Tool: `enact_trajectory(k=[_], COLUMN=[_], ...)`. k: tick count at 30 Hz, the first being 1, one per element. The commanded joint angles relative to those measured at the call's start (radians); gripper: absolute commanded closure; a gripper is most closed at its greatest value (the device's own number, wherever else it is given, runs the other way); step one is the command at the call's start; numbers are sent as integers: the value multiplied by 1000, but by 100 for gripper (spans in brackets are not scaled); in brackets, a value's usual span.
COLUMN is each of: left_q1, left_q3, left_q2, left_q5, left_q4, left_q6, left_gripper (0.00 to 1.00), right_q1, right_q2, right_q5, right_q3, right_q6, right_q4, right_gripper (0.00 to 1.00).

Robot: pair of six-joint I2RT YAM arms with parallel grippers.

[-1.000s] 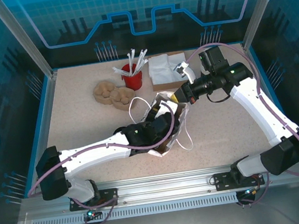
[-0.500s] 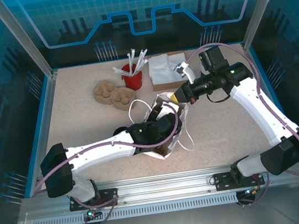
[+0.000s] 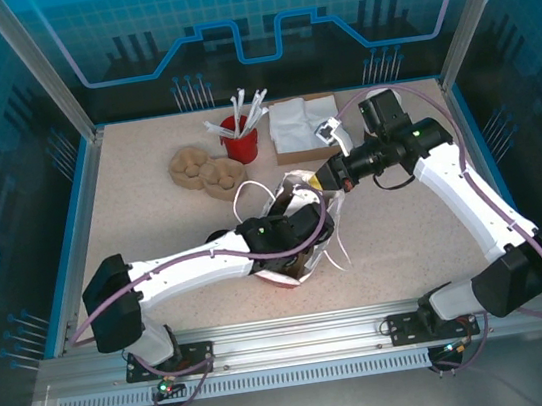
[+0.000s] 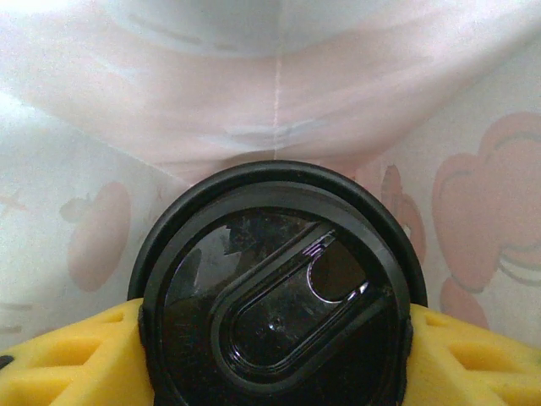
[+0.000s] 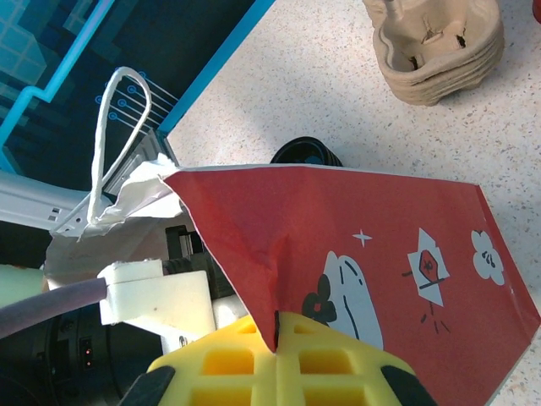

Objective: Pack the takeout coffee

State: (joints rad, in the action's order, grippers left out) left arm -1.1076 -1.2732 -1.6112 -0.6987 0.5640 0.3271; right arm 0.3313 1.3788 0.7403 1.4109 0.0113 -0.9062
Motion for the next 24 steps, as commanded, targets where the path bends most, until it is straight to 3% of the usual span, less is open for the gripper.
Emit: enact_trajectory(k=[1,19,24], left_q1=[23,61,85], left_q3=[-47,-63,-81], left_q2=[-27,-94,-123], left_q5=[27,150,203], left_q4=[70,123,133], left_q6=[74,173,177], left_gripper=[38,38,38], right_q1=[-6,8,6], right_q2=[1,-49,-3], right_q5=[78,42,37], right_q3=[-24,-129,-107], right_q6=[24,155,174], right_q4=[-23,-11,-27], right_gripper=[100,100,93])
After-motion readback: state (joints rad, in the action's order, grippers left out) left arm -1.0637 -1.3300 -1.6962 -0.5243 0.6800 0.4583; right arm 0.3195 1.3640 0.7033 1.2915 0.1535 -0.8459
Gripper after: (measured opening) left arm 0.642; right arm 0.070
